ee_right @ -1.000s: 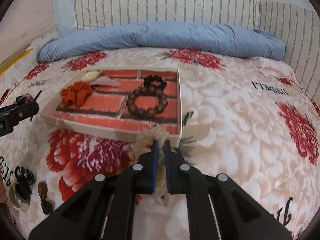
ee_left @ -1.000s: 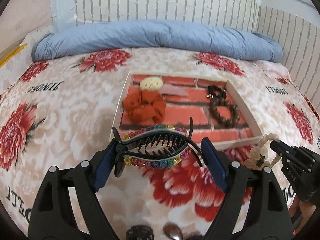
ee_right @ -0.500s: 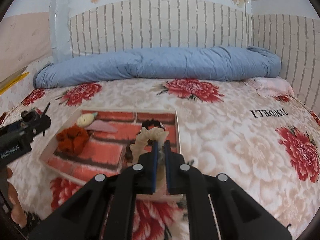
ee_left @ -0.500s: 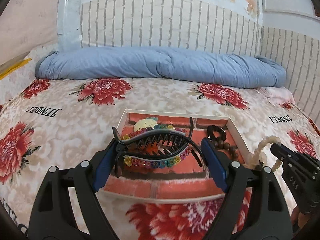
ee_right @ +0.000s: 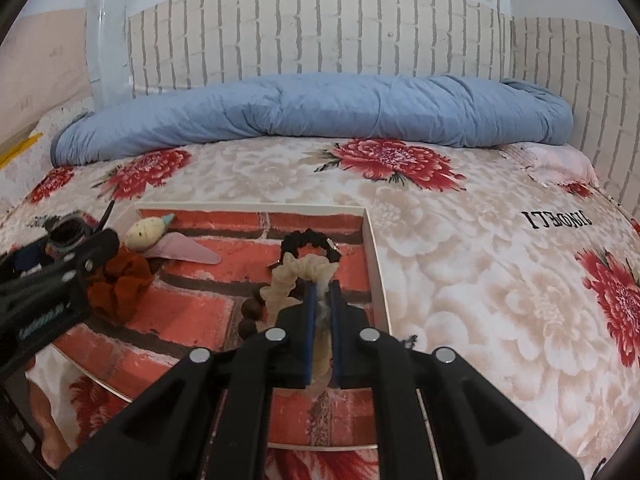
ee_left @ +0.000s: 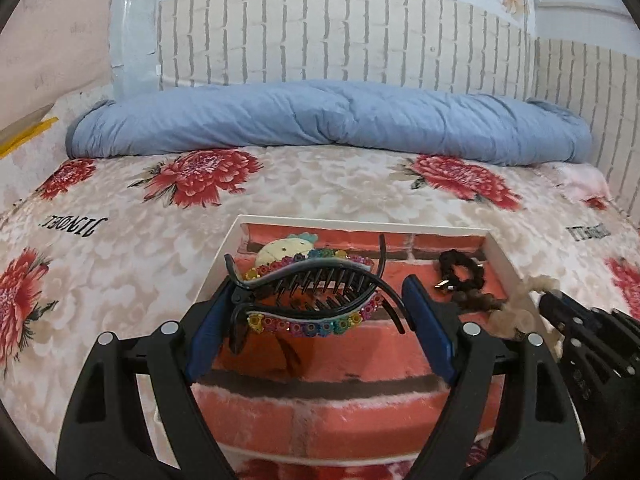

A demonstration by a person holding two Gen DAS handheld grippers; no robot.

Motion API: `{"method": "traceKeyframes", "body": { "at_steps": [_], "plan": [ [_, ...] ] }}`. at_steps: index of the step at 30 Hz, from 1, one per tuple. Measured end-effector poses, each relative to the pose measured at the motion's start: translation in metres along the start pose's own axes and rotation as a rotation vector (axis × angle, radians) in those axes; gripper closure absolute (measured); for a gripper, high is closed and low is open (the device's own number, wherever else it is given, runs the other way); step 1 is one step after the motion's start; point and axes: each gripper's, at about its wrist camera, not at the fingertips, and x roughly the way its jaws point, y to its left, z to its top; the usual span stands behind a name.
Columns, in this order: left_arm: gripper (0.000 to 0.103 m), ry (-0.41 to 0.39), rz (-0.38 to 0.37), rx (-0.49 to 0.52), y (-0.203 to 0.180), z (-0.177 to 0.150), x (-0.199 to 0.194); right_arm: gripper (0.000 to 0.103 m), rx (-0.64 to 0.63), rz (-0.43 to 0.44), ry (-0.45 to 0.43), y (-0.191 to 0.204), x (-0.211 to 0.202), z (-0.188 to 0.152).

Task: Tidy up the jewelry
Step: 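Carry both items into the brick tray and open both tools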

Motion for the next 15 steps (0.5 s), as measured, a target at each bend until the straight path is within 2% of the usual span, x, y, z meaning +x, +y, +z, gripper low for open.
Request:
{"method": "traceKeyframes", "body": {
  "at_steps": [9,13,15],
  "plan": [
    [0.022,-0.009,0.023,-0.002,0.007,-0.01,0.012,0.096,-0.019,-0.005,0.029,0.004,0.018,-0.007],
    [0.021,-0.028,0.043,0.038,0.009,-0.008,0.008,0.092,-0.047,-0.019,0.04,0.009,0.022,-0.009],
    [0.017,-0.025,0.056,0.051,0.012,-0.006,0.008,0.092,-0.045,-0.017,0.05,0.01,0.025,-0.007]
  ]
}}
